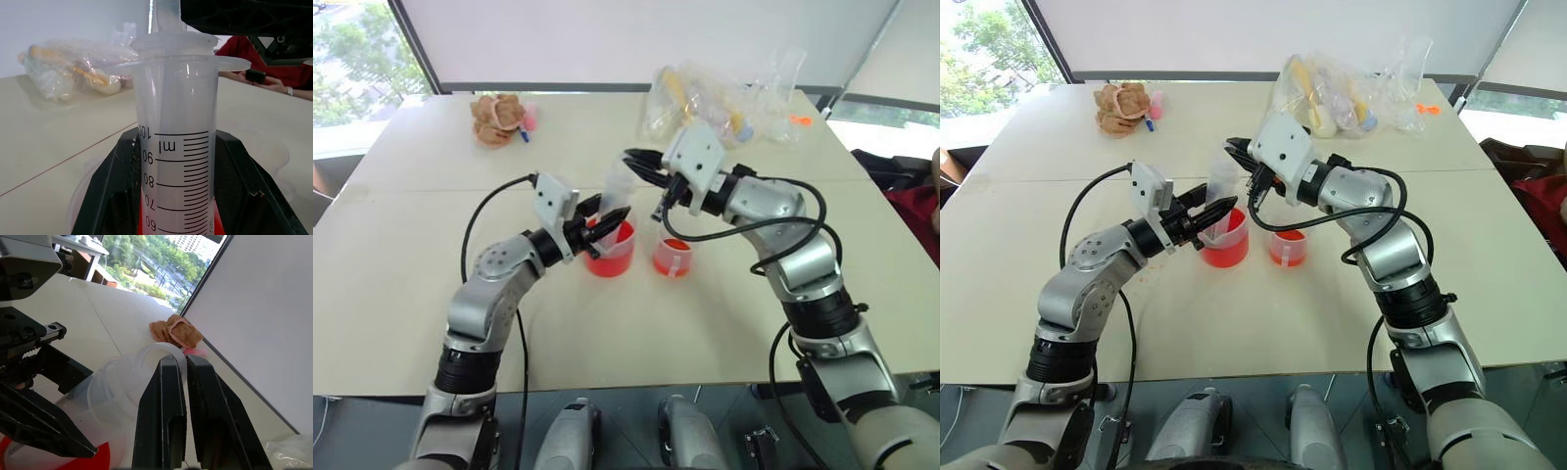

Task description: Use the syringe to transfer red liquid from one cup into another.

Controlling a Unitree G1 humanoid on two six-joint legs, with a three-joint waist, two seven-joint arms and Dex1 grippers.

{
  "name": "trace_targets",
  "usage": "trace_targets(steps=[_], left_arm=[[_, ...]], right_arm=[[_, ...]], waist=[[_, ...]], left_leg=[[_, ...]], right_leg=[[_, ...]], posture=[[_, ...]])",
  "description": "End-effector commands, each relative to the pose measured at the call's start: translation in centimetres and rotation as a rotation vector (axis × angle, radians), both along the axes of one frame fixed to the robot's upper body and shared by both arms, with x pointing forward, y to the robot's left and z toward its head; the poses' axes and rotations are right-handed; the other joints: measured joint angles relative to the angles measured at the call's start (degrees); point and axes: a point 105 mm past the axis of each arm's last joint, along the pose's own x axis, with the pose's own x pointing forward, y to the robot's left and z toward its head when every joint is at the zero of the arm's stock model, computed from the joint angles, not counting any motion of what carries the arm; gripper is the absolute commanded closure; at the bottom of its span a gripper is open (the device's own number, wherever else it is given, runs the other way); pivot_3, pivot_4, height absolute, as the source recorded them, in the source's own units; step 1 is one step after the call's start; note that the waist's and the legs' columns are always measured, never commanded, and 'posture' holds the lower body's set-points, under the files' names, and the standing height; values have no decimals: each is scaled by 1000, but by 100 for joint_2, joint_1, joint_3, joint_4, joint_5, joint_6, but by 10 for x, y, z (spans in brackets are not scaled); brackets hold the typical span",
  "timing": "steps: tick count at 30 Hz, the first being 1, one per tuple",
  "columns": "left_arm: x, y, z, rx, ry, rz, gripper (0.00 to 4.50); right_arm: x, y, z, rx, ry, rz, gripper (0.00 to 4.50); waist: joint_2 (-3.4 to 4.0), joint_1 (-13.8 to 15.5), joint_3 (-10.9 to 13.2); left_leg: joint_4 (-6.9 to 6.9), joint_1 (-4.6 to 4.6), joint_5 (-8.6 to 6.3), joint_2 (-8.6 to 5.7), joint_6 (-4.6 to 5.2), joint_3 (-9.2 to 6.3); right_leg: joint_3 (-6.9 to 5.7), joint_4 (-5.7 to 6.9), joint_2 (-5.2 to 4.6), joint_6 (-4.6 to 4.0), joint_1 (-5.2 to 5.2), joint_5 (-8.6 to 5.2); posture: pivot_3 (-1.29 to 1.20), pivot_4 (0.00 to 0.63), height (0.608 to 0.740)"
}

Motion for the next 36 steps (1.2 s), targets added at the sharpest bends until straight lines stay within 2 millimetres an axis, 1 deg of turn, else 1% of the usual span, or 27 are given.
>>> trace_targets(steps=[1, 4, 9, 13, 18, 26, 30, 33, 35, 36], left_arm=[[-5, -6, 9, -39, -32, -48, 3117], [-4, -5, 11, -50, -31, -45, 3117], [-5, -4, 9, -48, -25, -42, 3117], [-5, -2, 5, -41, -15, -39, 3117], [-4, 2, -7, -27, 11, -22, 3117], [-5, 2, -8, -24, 9, -23, 3117], [-3, 1, -6, -26, 2, -22, 3117], [0, 2, -4, -31, -4, -10, 3117], [4, 4, 0, -44, -15, 4, 3117], [6, 5, 4, -57, -21, 13, 3117]], right_arm=[[6, -23, 45, 119, -153, -115, 4457], [7, -27, 55, 155, -191, -137, 4457], [7, -29, 61, 179, -212, -149, 4457], [9, -33, 64, 191, -227, -167, 4457], [12, -40, 74, 223, -268, -206, 4457], [11, -42, 79, 239, -284, -211, 4457], [10, -40, 75, 234, -272, -195, 4457], [7, -37, 72, 231, -256, -166, 3465], [7, -37, 71, 228, -258, -169, 2479], [7, -39, 70, 219, -257, -174, 1913]], waist=[[0, 1, 0], [0, 2, 0], [0, -3, 0], [0, -3, 0], [0, -6, 0], [0, -1, 0], [0, -3, 0], [0, 0, 0], [0, 9, 0], [0, 10, 0]], left_leg=[[0, 0, 0, -1, 0, 0], [0, 0, 0, -1, -1, -1], [-1, 0, 0, -1, -1, -1], [-1, 0, 0, -1, 0, -1], [-2, 0, 0, 0, 0, -1], [-2, 0, 0, 0, 0, -1], [-3, 0, 0, -1, 0, -1], [-3, 0, 0, -1, 0, -1], [-3, 0, 0, -1, 0, -1], [-3, 0, 0, -1, 0, -1]], right_leg=[[0, 0, 0, 0, 0, 0], [-1, 0, 0, 0, 0, 0], [-1, 0, 0, 0, 0, 0], [0, 0, 1, 0, 0, 0], [-1, 0, 1, 0, 0, 0], [-1, -2, 0, 0, 0, 0], [-1, -2, 1, 0, 0, 0], [-1, -2, 1, 0, 0, 0], [-1, -2, 0, 0, 0, 0], [-1, -2, 0, 0, 0, 0]], posture=[[0, 150, 740], [0, 150, 740], [0, 150, 740], [0, 150, 740], [0, 150, 740], [0, 150, 740], [0, 150, 740], [0, 150, 740], [0, 150, 740], [0, 150, 740]])
